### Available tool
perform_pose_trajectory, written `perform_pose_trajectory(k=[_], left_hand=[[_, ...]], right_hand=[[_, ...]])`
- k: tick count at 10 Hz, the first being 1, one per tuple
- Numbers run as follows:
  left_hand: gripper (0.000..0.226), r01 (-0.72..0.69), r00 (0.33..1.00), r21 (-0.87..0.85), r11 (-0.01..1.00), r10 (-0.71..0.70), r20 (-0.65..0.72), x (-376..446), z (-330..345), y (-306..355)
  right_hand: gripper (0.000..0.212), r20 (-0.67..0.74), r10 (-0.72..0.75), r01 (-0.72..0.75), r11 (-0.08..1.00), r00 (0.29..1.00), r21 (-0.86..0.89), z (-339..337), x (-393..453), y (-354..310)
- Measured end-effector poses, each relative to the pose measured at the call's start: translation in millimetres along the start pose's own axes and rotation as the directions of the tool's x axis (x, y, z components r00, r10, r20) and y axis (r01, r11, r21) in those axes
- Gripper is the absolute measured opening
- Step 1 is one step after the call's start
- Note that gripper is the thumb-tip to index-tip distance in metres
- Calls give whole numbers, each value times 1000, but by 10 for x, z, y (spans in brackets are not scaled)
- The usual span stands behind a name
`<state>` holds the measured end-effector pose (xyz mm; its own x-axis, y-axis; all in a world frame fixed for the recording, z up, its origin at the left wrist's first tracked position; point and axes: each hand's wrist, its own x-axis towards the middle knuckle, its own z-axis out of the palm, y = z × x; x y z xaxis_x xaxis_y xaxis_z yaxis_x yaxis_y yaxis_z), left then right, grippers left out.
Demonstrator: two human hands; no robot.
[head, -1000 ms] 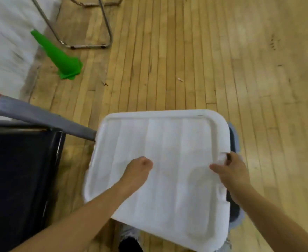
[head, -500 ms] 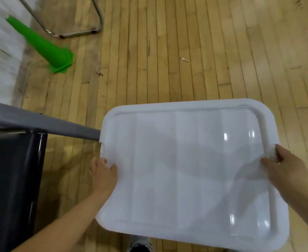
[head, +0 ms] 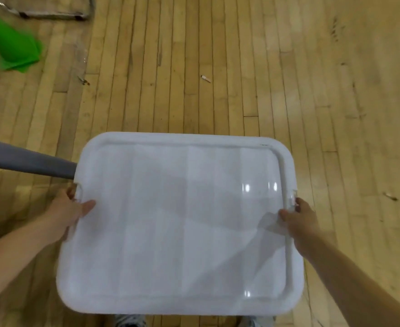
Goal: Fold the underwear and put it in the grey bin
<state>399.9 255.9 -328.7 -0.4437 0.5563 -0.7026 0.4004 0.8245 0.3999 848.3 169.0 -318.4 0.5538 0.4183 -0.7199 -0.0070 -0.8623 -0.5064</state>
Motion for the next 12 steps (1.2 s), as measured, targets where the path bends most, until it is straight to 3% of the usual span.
perform_pose_trajectory(k=[1,2,3,4,5,8,9,10,11,12], left_hand=[[50,105,977,-131,986,-77,198,138,-55,-46],[15,74,963,-14,997,-68,260,94,49,80],[24,92,967,7,996,-91,240,77,38,159],[26,48,994,64,997,-54,100,-71,123,251],[54,55,998,93,994,-57,16,-143,142,249],[66,41,998,114,993,-35,-55,-74,197,252],[57,45,998,23,999,-44,-52,-65,373,132],[61,70,990,127,990,-53,-129,-255,502,255],[63,-22,1000,71,997,23,-9,-206,402,208],[72,-129,981,-66,989,137,138,-512,234,262]], right_hand=[[50,106,85,-86,996,991,4,-80,107,-53],[53,131,128,-137,989,983,56,-208,215,-45],[53,66,110,-106,992,992,-66,-221,293,-27],[57,-96,83,-105,961,992,-256,-179,272,-67],[52,-189,17,-81,938,982,-338,-95,158,-133],[30,-229,3,-42,985,974,-166,-56,41,-87],[33,-323,-35,-36,977,946,-211,192,-46,-3],[49,-405,-119,-7,955,907,-297,338,-31,95],[50,-255,-41,-11,980,966,-200,199,-73,31],[68,-58,-165,147,960,985,-238,164,-446,-249]])
